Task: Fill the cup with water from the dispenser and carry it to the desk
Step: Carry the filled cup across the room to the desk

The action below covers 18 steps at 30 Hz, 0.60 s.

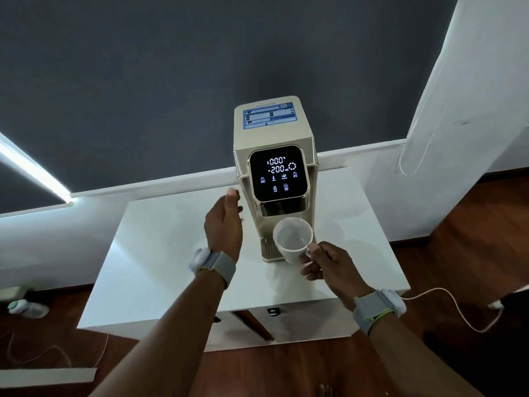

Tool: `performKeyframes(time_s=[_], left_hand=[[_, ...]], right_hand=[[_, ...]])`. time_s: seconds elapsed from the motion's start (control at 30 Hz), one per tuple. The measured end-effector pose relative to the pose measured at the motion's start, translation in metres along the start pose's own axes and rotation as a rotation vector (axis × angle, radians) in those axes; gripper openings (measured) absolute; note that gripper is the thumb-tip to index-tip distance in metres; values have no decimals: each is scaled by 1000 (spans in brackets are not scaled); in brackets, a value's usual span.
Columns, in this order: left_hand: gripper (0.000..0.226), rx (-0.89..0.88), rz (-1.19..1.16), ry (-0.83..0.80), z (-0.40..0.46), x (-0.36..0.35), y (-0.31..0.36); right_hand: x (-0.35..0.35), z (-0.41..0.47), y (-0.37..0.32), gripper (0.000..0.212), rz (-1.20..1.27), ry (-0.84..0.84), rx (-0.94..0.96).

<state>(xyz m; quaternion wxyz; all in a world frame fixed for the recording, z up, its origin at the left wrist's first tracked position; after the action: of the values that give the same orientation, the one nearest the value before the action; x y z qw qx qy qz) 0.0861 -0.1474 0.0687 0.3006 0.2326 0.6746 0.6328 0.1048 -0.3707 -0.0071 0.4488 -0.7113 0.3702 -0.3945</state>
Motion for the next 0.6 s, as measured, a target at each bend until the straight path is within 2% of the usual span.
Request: performKeyframes(time_s=[0.1,0.23,0.4,0.6], left_hand=[[33,40,31,-37,-15,14,-20],[24,62,90,-169,-31,21,-39],[37,103,99,-335,-51,13,-41],[33,163,47,-564,-77,-4,-36]], right_hand=[[1,-9,2,31,9,26,-9],[4,-22,3,34,12,66,-24],[11,-36,-1,34,4,114,-10],[24,-60,-9,35,15,163,35]])
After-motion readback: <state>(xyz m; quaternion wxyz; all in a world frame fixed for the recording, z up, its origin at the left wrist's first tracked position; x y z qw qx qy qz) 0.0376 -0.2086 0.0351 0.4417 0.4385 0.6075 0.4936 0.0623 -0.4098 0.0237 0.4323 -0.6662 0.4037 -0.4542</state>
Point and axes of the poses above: each hand's wrist, its own z-axis towards the middle knuckle, its own x-axis out of the back of the hand, y = z × x, the point moved 2 cm from there along z, towards the middle knuckle, and after that the axes turned 14 degrees about -z, right-handed, at the moved point
